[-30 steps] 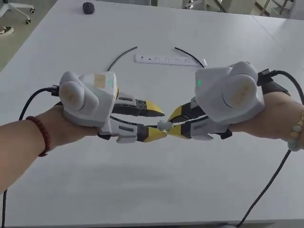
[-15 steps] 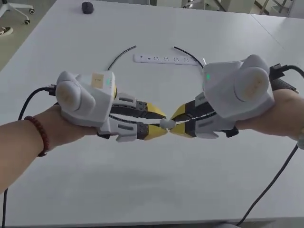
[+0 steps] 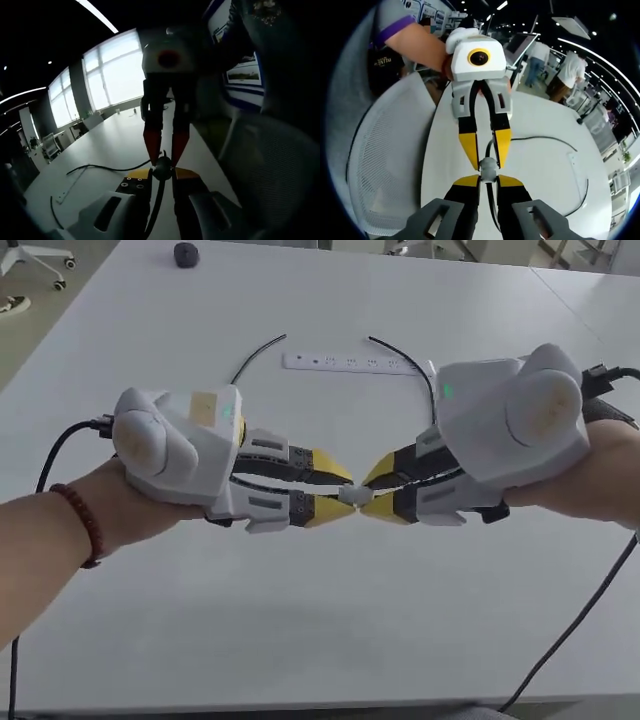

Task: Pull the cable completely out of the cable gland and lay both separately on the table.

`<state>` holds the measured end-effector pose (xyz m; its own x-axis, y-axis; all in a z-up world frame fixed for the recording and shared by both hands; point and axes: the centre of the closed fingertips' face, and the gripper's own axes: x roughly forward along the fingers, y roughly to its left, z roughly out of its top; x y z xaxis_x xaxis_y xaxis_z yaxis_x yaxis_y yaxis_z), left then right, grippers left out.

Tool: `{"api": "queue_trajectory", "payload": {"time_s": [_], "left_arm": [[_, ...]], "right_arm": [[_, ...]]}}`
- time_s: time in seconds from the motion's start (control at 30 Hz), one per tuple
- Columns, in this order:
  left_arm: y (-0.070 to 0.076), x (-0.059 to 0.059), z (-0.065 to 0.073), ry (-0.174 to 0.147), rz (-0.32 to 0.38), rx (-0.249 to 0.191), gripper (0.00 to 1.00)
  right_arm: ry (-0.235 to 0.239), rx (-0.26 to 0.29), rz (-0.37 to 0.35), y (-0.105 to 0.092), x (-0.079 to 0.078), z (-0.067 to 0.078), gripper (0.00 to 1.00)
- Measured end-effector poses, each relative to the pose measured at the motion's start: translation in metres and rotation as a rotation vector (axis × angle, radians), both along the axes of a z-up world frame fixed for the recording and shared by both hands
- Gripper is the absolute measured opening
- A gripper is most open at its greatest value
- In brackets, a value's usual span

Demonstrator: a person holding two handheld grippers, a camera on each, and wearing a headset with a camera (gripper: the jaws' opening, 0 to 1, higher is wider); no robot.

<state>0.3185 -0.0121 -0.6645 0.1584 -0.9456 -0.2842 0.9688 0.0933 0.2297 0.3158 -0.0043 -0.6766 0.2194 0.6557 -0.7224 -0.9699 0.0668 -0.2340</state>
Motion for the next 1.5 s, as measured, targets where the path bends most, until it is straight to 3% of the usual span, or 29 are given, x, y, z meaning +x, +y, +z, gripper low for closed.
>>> {"api": "queue_trajectory", "payload": {"time_s": [0.3, 0.37, 0.4, 0.43, 0.47, 0.53, 0.6, 0.63, 0.67, 0.73, 0.77, 0.83, 0.87, 0.9, 0.93, 0.97, 1.0, 1.1, 1.23, 1.27, 1.43, 1.5], "left_arm": [[0.000, -0.001, 0.004, 0.011, 0.000, 0.015, 0.16], [0.000, 0.000, 0.004, 0.022, 0.005, 0.017, 0.16], [0.000, 0.001, 0.005, 0.035, 0.016, 0.011, 0.16], [0.000, 0.001, 0.006, 0.076, 0.030, -0.003, 0.16], [0.001, 0.002, 0.008, 0.062, 0.030, -0.004, 0.16], [0.001, 0.003, 0.009, 0.084, 0.039, -0.008, 0.16], [0.001, 0.004, 0.011, 0.086, 0.048, -0.008, 0.16], [0.002, 0.004, 0.011, 0.108, 0.054, -0.012, 0.16], [0.002, 0.006, 0.012, 0.110, 0.060, -0.017, 0.16], [0.002, 0.007, 0.014, 0.178, 0.078, -0.046, 0.16], [0.003, 0.011, 0.016, 0.166, 0.088, -0.055, 0.15], [0.003, 0.011, 0.017, 0.216, 0.099, -0.071, 0.15], [0.004, 0.013, 0.018, 0.210, 0.103, -0.076, 0.15], [0.004, 0.013, 0.019, 0.242, 0.115, -0.088, 0.15], [0.004, 0.014, 0.019, 0.251, 0.117, -0.091, 0.15], [0.005, 0.016, 0.022, 0.275, 0.127, -0.117, 0.15], [0.005, 0.016, 0.023, 0.316, 0.136, -0.137, 0.15], [0.006, 0.019, 0.028, 0.332, 0.143, -0.167, 0.15], [0.005, 0.021, 0.031, 0.444, 0.169, -0.217, 0.15], [0.005, 0.022, 0.031, 0.450, 0.170, -0.221, 0.15], [0.005, 0.018, 0.030, 0.416, 0.163, -0.215, 0.16], [0.005, 0.018, 0.029, 0.403, 0.159, -0.207, 0.16]], "right_arm": [[-0.005, 0.013, -0.001, 0.001, -0.002, 0.004, 0.08], [-0.017, 0.012, 0.002, 0.001, -0.003, 0.005, 0.08], [-0.044, 0.010, 0.011, 0.001, -0.002, 0.006, 0.07], [-0.062, 0.008, 0.019, 0.001, -0.002, 0.008, 0.07], [-0.076, 0.012, 0.019, 0.001, -0.001, 0.009, 0.07], [-0.089, 0.013, 0.022, 0.001, -0.002, 0.011, 0.07], [-0.152, 0.003, 0.038, 0.002, 0.001, 0.013, 0.07], [-0.149, 0.003, 0.038, 0.002, -0.001, 0.012, 0.07], [-0.197, -0.004, 0.051, 0.002, 0.002, 0.015, 0.07], [-0.259, -0.020, 0.074, 0.002, 0.003, 0.017, 0.07], [-0.298, -0.027, 0.079, 0.002, 0.005, 0.019, 0.07], [-0.370, -0.060, 0.115, 0.002, 0.006, 0.020, 0.07], [-0.413, -0.073, 0.128, 0.002, 0.007, 0.021, 0.07], [-0.452, -0.087, 0.139, 0.001, 0.008, 0.022, 0.07], [-0.456, -0.087, 0.139, 0.002, 0.008, 0.022, 0.07], [-0.513, -0.094, 0.149, 0.001, 0.010, 0.025, 0.07], [-0.521, -0.089, 0.148, 0.001, 0.010, 0.025, 0.07], [-0.572, -0.085, 0.150, 0.001, 0.012, 0.030, 0.07], [-0.607, -0.087, 0.154, 0.000, 0.015, 0.032, 0.07], [-0.616, -0.094, 0.160, -0.001, 0.015, 0.031, 0.07], [-0.590, -0.082, 0.155, -0.001, 0.015, 0.031, 0.08], [-0.530, -0.044, 0.131, 0.001, 0.015, 0.032, 0.08]]}}
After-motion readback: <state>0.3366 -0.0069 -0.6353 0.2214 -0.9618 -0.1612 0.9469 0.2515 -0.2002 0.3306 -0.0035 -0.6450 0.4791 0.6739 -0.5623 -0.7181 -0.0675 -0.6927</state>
